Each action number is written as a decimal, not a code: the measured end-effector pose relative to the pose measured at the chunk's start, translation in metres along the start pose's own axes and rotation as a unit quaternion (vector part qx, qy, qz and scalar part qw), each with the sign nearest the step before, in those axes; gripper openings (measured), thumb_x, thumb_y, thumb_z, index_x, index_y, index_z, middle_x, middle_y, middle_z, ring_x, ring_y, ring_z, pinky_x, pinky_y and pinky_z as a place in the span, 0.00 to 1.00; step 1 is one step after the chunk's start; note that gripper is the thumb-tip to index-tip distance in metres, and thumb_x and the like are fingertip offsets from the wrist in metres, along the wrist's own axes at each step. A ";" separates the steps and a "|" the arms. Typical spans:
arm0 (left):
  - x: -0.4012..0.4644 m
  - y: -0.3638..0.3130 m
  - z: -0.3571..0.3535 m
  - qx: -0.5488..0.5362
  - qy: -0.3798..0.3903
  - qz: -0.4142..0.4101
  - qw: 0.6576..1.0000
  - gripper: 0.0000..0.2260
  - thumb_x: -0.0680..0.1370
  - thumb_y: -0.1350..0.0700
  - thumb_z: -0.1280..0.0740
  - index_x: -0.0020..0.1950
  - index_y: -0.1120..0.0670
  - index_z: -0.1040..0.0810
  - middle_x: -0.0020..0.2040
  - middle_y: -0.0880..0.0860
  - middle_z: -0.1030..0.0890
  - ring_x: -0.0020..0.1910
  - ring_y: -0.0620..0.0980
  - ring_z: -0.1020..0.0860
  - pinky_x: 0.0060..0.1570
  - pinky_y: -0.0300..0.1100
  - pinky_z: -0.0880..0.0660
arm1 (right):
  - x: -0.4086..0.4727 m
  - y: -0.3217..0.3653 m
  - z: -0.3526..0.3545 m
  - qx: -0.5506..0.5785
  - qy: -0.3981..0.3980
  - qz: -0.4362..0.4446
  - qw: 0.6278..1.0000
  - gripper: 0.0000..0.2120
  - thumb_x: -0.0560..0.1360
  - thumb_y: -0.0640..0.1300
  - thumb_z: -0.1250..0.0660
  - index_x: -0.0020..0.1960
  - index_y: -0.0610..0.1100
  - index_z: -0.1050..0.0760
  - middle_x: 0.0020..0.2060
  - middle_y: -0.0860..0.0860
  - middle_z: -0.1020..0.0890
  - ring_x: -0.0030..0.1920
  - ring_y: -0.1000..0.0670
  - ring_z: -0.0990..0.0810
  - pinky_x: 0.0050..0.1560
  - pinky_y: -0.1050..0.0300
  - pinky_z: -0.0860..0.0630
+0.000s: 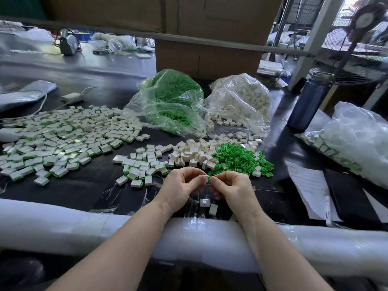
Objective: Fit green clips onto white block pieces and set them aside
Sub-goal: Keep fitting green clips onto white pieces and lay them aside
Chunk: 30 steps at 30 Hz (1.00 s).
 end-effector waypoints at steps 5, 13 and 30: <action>-0.001 -0.001 0.000 0.014 -0.010 0.001 1.000 0.05 0.76 0.62 0.34 0.44 0.54 0.19 0.38 0.52 0.18 0.35 0.40 0.20 0.39 0.31 0.24 | 0.000 -0.001 -0.004 -0.043 0.015 -0.004 0.999 0.06 0.74 0.38 0.32 0.39 0.37 0.23 0.27 0.47 0.23 0.27 0.53 0.27 0.29 0.62 0.27; -0.003 -0.003 -0.002 0.093 0.009 0.004 0.996 0.05 0.76 0.62 0.34 0.44 0.55 0.19 0.33 0.48 0.21 0.32 0.42 0.25 0.38 0.33 0.25 | -0.001 0.003 -0.008 -0.106 0.036 0.002 0.994 0.09 0.74 0.38 0.32 0.35 0.42 0.24 0.28 0.47 0.25 0.31 0.50 0.29 0.35 0.55 0.31; -0.003 -0.005 -0.005 0.154 0.036 -0.008 0.987 0.03 0.76 0.61 0.32 0.44 0.55 0.19 0.33 0.44 0.23 0.32 0.37 0.26 0.41 0.34 0.28 | -0.001 0.000 -0.011 -0.118 0.063 -0.014 0.991 0.10 0.72 0.37 0.31 0.33 0.43 0.26 0.25 0.50 0.26 0.30 0.52 0.30 0.34 0.58 0.33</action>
Point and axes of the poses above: each hand's wrist, its own x-axis towards the middle knuckle, its own z-axis out of the back of the hand, y = z × x, the point moved 10 cm from there along x, towards the middle knuckle
